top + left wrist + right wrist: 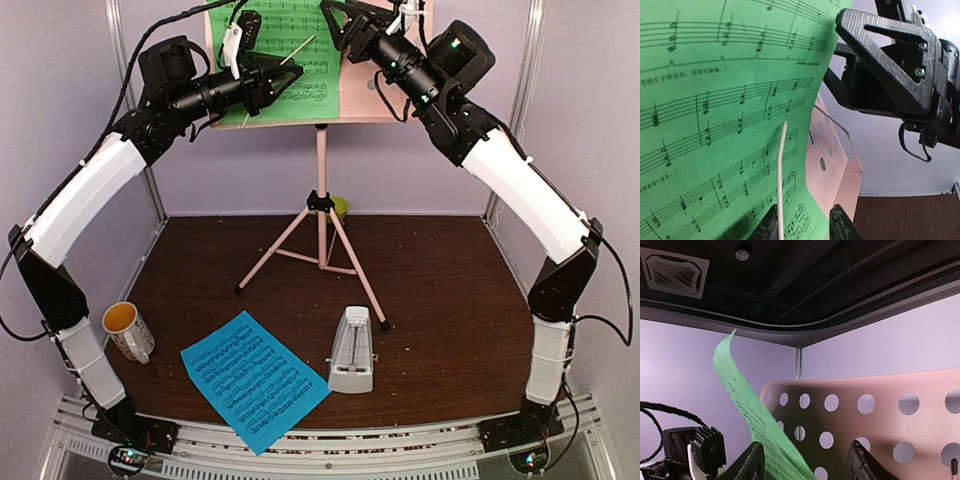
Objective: Set up the instrument practice props
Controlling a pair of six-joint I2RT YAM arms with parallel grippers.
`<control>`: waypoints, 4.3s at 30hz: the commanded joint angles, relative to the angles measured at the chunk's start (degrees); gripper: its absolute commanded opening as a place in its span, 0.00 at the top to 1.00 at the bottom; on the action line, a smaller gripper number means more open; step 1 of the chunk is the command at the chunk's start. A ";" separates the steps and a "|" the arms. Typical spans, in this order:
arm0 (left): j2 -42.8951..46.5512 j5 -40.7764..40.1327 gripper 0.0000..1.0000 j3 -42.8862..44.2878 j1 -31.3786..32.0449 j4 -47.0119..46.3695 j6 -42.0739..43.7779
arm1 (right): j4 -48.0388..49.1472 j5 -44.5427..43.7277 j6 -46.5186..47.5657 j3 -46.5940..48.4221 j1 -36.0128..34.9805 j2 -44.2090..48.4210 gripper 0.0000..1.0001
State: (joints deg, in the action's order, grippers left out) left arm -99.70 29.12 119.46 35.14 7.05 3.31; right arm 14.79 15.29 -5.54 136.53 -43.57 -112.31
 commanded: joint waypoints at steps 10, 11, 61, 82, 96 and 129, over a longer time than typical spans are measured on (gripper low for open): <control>6.81 -1.72 0.39 -3.95 0.48 -4.89 0.42 | 0.35 -3.60 0.22 -0.11 0.33 3.37 0.18; 7.27 -2.47 0.37 -4.45 0.46 -5.58 0.15 | 0.27 -3.94 0.18 -0.18 0.29 3.51 0.17; 4.64 -15.33 0.22 14.18 -7.40 -3.36 -18.24 | -6.71 -11.23 3.77 -27.38 -0.13 26.95 0.00; 34.55 -13.56 0.14 -30.25 -10.90 8.33 -24.77 | -25.28 -11.85 -6.94 -48.62 0.44 45.11 0.00; 51.67 -26.16 0.20 -64.71 -5.09 28.64 -31.92 | -26.25 -14.88 -11.98 -71.51 -7.10 55.80 0.03; 22.97 -23.23 0.13 -80.21 -12.32 28.66 -34.21 | -18.36 -16.37 -16.00 -80.91 -13.47 58.53 0.00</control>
State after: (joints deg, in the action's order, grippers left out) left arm -75.53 5.34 40.16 23.81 39.59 -31.55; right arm -5.96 -0.49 -21.04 56.29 -56.69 -54.78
